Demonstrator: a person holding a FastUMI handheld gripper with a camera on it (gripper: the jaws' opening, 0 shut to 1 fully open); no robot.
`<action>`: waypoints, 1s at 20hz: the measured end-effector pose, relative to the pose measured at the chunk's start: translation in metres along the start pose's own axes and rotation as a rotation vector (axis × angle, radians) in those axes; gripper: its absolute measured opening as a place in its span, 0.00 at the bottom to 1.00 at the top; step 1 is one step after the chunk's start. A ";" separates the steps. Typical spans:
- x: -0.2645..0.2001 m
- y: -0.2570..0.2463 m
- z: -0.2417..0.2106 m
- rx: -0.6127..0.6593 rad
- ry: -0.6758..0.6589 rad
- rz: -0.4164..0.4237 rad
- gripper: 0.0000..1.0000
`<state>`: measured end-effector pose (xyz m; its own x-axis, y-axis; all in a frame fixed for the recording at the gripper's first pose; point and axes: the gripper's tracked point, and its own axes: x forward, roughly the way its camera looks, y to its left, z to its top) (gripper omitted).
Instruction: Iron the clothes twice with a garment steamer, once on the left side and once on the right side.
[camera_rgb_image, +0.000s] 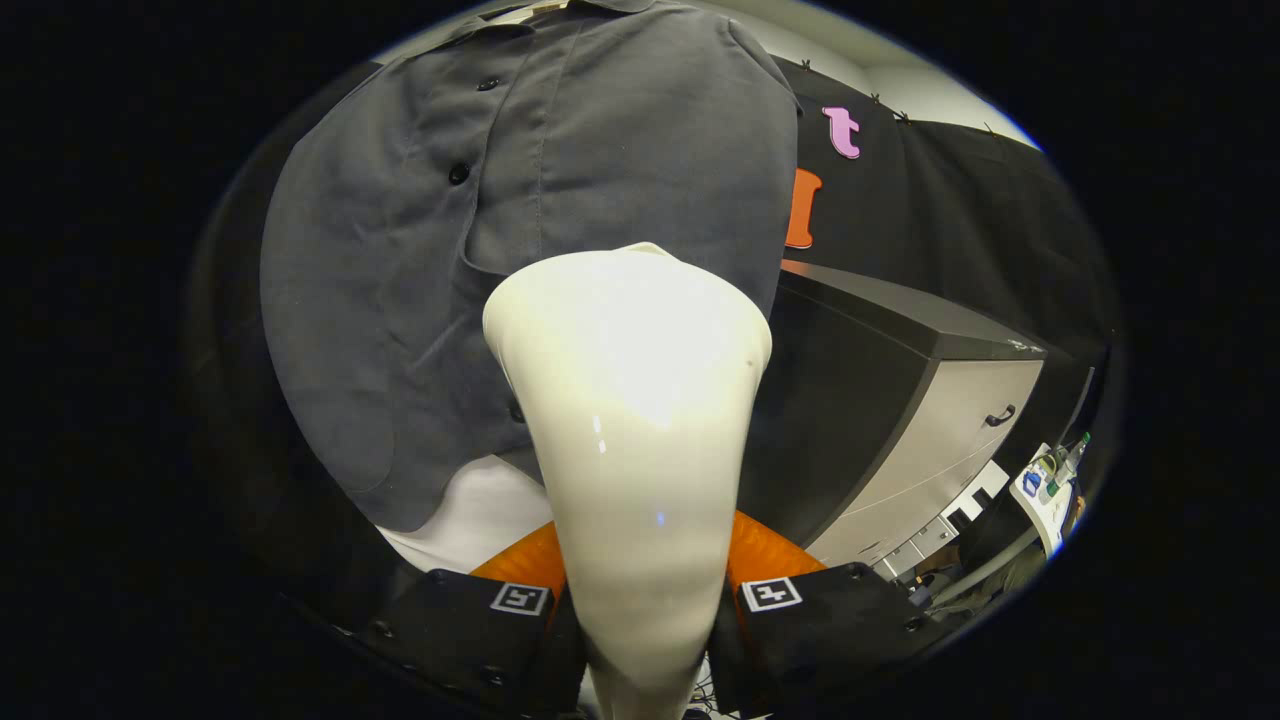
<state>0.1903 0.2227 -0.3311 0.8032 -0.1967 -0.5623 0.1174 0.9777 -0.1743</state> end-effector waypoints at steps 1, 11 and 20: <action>-0.003 0.002 0.006 -0.001 -0.015 0.003 0.56; -0.073 0.054 0.170 0.024 -0.319 0.127 0.55; -0.093 0.116 0.277 0.021 -0.448 0.228 0.55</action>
<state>0.2910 0.3748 -0.0754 0.9809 0.0689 -0.1816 -0.0826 0.9942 -0.0687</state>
